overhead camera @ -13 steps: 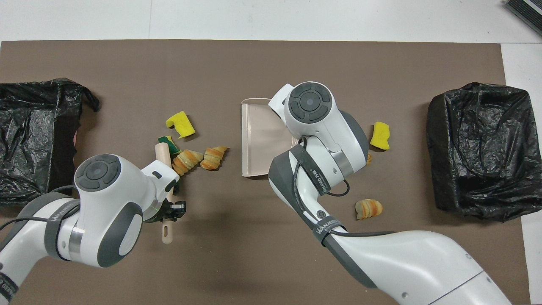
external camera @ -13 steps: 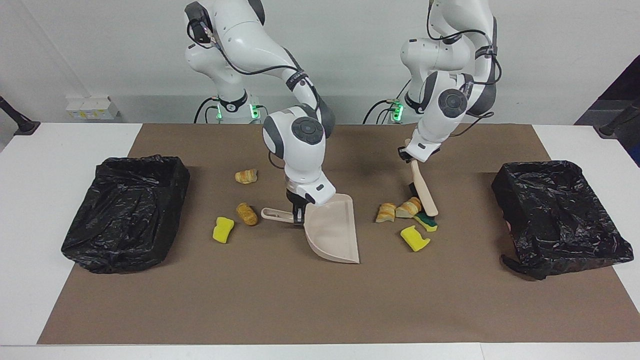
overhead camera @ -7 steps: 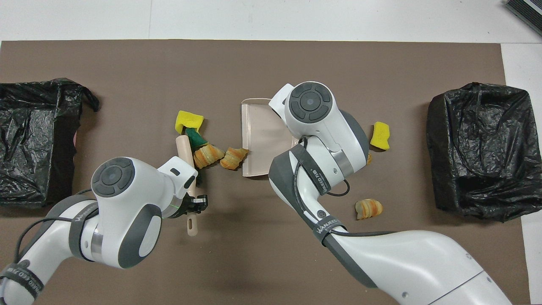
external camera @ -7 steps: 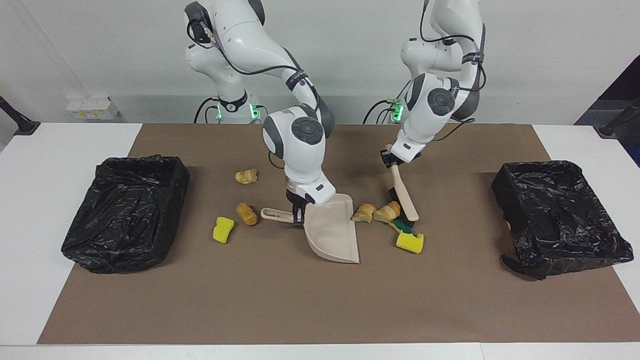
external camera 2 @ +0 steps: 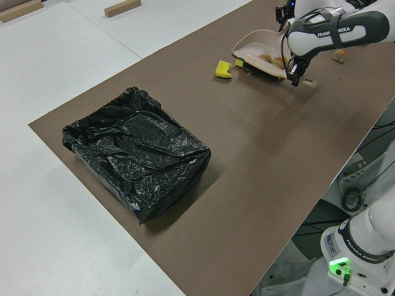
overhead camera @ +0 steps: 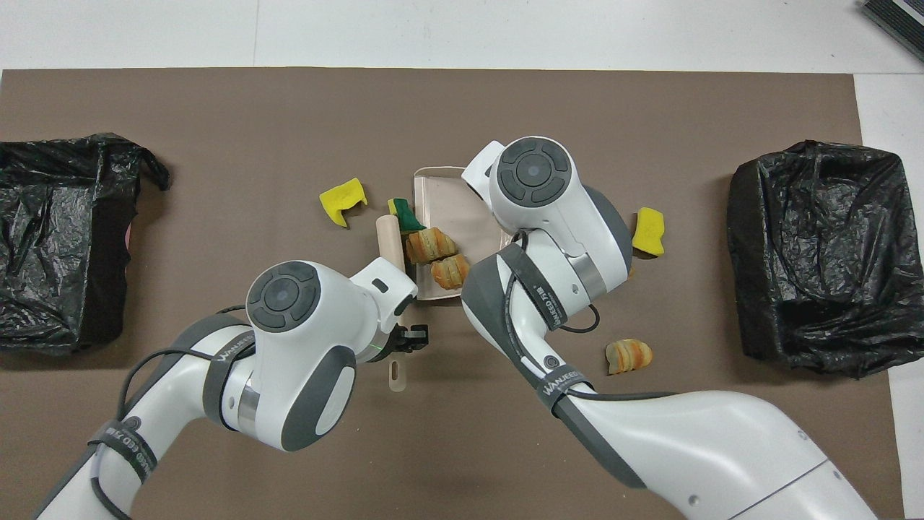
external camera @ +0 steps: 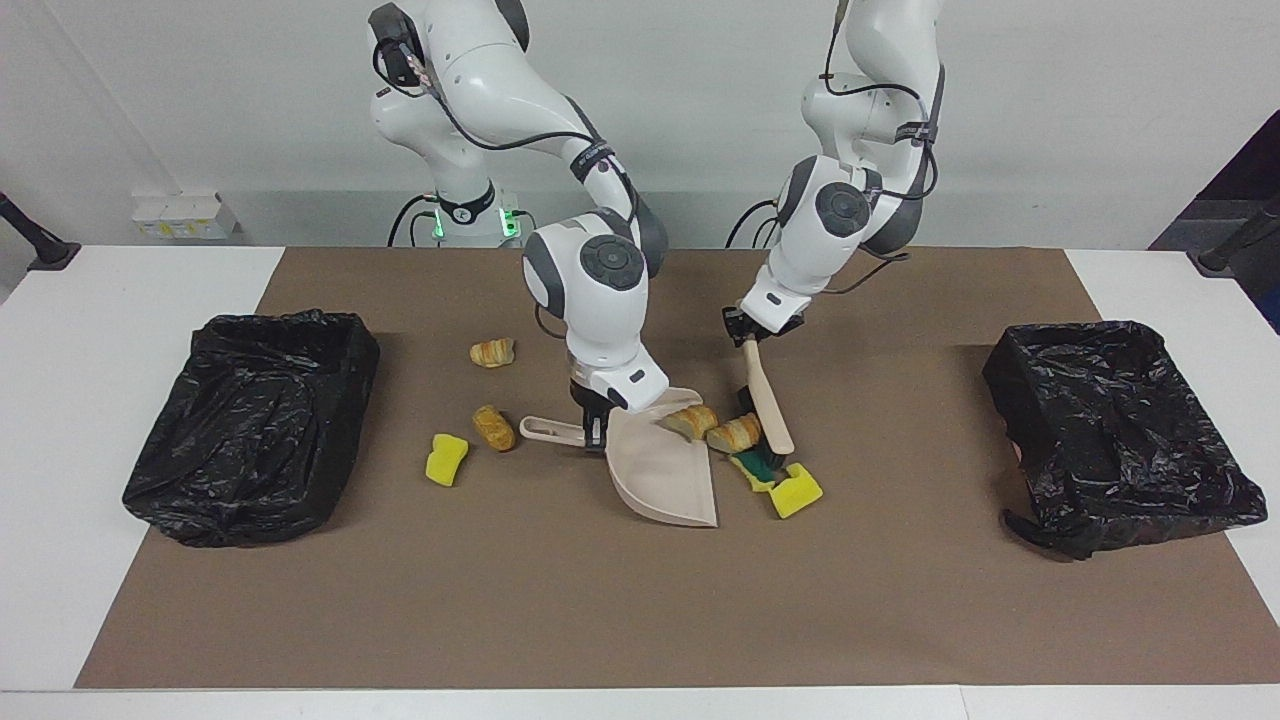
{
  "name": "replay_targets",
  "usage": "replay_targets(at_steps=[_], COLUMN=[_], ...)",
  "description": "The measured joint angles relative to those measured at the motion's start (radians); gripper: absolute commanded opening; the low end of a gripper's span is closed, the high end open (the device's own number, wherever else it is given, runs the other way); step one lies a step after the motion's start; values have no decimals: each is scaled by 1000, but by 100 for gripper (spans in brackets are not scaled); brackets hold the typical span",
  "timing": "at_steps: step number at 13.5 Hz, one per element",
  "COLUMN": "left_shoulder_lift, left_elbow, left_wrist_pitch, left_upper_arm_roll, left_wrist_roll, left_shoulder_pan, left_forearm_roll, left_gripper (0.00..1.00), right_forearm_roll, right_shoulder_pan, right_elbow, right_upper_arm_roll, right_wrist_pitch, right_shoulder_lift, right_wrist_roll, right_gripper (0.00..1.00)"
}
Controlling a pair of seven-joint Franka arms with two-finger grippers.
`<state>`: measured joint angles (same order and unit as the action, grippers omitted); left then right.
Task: Sweep and dump trash in bin
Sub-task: 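Sweep the bread and sponges into the dustpan with the left gripper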
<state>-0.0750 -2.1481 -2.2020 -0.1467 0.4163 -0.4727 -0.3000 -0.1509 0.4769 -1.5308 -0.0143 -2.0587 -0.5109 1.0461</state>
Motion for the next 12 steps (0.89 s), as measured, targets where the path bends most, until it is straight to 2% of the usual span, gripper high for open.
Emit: replay_targets(at_steps=[3,6,9,12], left_shoulder_lift=[-8,-5,-5,-10], left_elbow=[58,111,125,134], left_wrist_pitch=[27,156,220,223], left_upper_arm_roll=[1,18,26,30], left_wrist_roll=[5,-24,-109,-135], left_shoulder_pan=[-21,-5,66,142], left_forearm_roll=[0,50,95,206], left_gripper=[0,0,0,0], right_forearm_roll=[0,0,0,0], right_shoulder_pan=[-2,-3,-3,-3], right_elbow=[0,0,0,0], right_upper_arm_roll=[0,0,0,0], right_wrist_pitch=[0,0,0,0], right_shoulder_lift=[0,0,0,0], right_wrist_roll=[3,3,3,3], right_gripper=[0,0,0,0])
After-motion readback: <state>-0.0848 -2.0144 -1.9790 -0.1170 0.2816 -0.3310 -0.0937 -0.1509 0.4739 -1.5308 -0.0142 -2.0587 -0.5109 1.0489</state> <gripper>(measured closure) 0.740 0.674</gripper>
